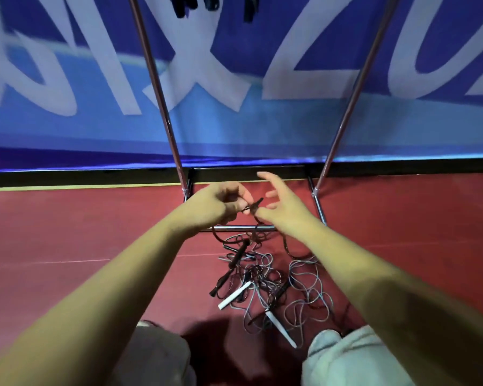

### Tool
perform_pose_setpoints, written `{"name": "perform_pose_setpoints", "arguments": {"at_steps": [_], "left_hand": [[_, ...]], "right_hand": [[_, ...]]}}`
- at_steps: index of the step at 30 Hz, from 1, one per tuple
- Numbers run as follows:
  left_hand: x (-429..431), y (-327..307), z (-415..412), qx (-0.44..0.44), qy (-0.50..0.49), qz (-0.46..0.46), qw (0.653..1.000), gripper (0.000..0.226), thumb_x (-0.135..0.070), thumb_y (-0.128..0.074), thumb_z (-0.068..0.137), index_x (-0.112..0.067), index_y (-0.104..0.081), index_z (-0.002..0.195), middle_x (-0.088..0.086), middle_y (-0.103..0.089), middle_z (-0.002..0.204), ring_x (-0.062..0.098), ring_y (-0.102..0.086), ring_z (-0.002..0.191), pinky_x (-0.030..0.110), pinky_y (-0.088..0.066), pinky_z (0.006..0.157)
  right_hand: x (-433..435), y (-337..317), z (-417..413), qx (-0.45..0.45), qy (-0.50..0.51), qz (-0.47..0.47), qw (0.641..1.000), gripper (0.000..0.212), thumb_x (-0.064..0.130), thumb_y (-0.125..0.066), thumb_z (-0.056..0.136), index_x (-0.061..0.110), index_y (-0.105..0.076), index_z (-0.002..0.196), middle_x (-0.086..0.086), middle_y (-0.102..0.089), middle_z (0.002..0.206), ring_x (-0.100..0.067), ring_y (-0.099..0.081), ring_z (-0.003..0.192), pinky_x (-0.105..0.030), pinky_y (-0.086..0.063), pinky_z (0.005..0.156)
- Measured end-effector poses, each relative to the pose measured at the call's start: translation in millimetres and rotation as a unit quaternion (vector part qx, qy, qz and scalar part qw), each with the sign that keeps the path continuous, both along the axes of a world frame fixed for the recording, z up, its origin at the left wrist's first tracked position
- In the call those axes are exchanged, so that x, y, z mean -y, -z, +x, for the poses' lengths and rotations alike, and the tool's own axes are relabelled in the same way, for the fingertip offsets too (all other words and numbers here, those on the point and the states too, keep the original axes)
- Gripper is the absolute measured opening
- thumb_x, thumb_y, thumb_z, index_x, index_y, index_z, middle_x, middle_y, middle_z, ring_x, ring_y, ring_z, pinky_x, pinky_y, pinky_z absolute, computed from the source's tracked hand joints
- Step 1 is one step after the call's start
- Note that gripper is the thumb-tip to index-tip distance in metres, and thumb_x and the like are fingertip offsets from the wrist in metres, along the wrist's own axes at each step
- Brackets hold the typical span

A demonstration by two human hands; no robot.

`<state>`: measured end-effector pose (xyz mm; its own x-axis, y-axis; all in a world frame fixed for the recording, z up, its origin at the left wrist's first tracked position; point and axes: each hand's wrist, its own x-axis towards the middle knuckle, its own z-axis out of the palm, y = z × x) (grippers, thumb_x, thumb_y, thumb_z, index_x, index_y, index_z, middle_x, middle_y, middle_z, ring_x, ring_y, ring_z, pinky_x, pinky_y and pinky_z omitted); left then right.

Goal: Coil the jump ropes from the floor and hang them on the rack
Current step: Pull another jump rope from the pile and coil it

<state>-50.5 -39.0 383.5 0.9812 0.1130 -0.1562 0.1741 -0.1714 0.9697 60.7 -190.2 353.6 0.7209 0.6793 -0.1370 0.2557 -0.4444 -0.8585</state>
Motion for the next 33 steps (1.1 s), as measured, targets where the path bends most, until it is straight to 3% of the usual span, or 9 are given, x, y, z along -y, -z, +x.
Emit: {"name": "perform_pose_setpoints", "arguments": {"at_steps": [3, 8, 11, 14, 18, 23, 28, 31, 33], "left_hand": [[5, -2, -14, 0.019, 0.021, -0.046, 0.999, 0.009, 0.0, -0.054, 0.097, -0.006, -0.06, 0.096, -0.003, -0.063, 0.07, 0.012, -0.032, 0.054, 0.027, -0.022, 0.051], [0, 14, -28, 0.001, -0.004, -0.037, 0.999, 0.018, -0.024, -0.066, 0.09, -0.009, -0.062, 0.098, 0.004, -0.059, 0.071, 0.011, -0.038, 0.055, 0.021, -0.029, 0.05], [-11, 19, -31, -0.062, 0.1, 0.025, 0.993, 0.032, -0.03, -0.071, 0.084, -0.005, -0.064, 0.103, 0.011, -0.054, 0.069, 0.016, -0.048, 0.06, 0.021, -0.04, 0.057], [-17, 31, -24, -0.113, 0.166, 0.08, 0.976, 0.008, -0.016, -0.071, 0.09, -0.01, -0.068, 0.093, 0.01, -0.061, 0.067, 0.018, -0.054, 0.061, 0.026, -0.047, 0.063], [-31, 57, -14, -0.198, 0.155, 0.207, 0.945, 0.017, -0.002, -0.069, 0.087, -0.018, -0.07, 0.08, 0.002, -0.069, 0.076, 0.007, -0.058, 0.065, 0.023, -0.05, 0.069], [-53, 65, -7, -0.223, 0.09, 0.316, 0.918, 0.007, -0.019, -0.067, 0.087, -0.013, -0.064, 0.085, 0.004, -0.07, 0.087, 0.018, -0.059, 0.078, 0.029, -0.049, 0.075], [-64, 69, -4, -0.216, 0.027, 0.259, 0.941, 0.007, -0.012, -0.063, 0.092, -0.013, -0.06, 0.085, 0.009, -0.074, 0.094, 0.029, -0.069, 0.096, 0.038, -0.054, 0.081], [-52, 63, 0, -0.184, -0.087, 0.047, 0.978, 0.006, -0.01, -0.059, 0.097, -0.012, -0.055, 0.093, 0.012, -0.072, 0.088, 0.026, -0.072, 0.082, 0.03, -0.054, 0.067], [-45, 55, 4, -0.141, -0.187, -0.076, 0.969, 0.008, -0.019, -0.061, 0.097, -0.012, -0.055, 0.099, 0.009, -0.063, 0.077, 0.017, -0.064, 0.063, 0.025, -0.05, 0.054]], "right_hand": [[6, -11, -9, 0.049, -0.112, -0.02, 0.992, 0.023, 0.02, -0.076, 0.08, 0.013, -0.073, 0.102, -0.008, -0.069, 0.102, -0.021, -0.06, 0.1, -0.035, -0.048, 0.09], [20, -30, -12, -0.094, -0.116, 0.023, 0.988, 0.012, 0.01, -0.066, 0.088, 0.006, -0.071, 0.079, 0.0, -0.07, 0.063, -0.019, -0.063, 0.071, -0.031, -0.048, 0.077], [18, -48, -6, -0.247, -0.092, 0.18, 0.948, 0.012, 0.003, -0.062, 0.084, 0.002, -0.066, 0.073, -0.004, -0.053, 0.055, -0.02, -0.055, 0.057, -0.028, -0.051, 0.066], [14, -57, 7, -0.357, -0.018, 0.305, 0.883, 0.014, 0.009, -0.055, 0.087, 0.003, -0.062, 0.076, 0.0, -0.039, 0.051, -0.016, -0.042, 0.048, -0.032, -0.043, 0.06], [11, -61, 34, -0.336, 0.066, 0.355, 0.87, 0.02, 0.015, -0.05, 0.095, 0.006, -0.065, 0.084, 0.001, -0.039, 0.054, -0.013, -0.036, 0.049, -0.026, -0.037, 0.052], [11, -53, 61, -0.284, 0.191, 0.314, 0.886, 0.021, 0.02, -0.051, 0.098, 0.01, -0.065, 0.086, 0.003, -0.042, 0.055, -0.011, -0.038, 0.047, -0.024, -0.036, 0.05], [19, -45, 73, -0.178, 0.249, 0.224, 0.926, 0.022, 0.018, -0.052, 0.099, 0.012, -0.064, 0.082, 0.003, -0.043, 0.052, -0.01, -0.039, 0.042, -0.02, -0.033, 0.045], [17, -37, 71, -0.112, 0.242, 0.109, 0.958, 0.025, 0.019, -0.05, 0.1, 0.014, -0.061, 0.078, -0.001, -0.046, 0.054, -0.011, -0.04, 0.039, -0.018, -0.029, 0.04], [18, -32, 70, -0.088, 0.217, -0.001, 0.972, 0.028, 0.02, -0.048, 0.1, 0.012, -0.058, 0.075, -0.004, -0.049, 0.057, -0.014, -0.038, 0.04, -0.019, -0.027, 0.039]]}}
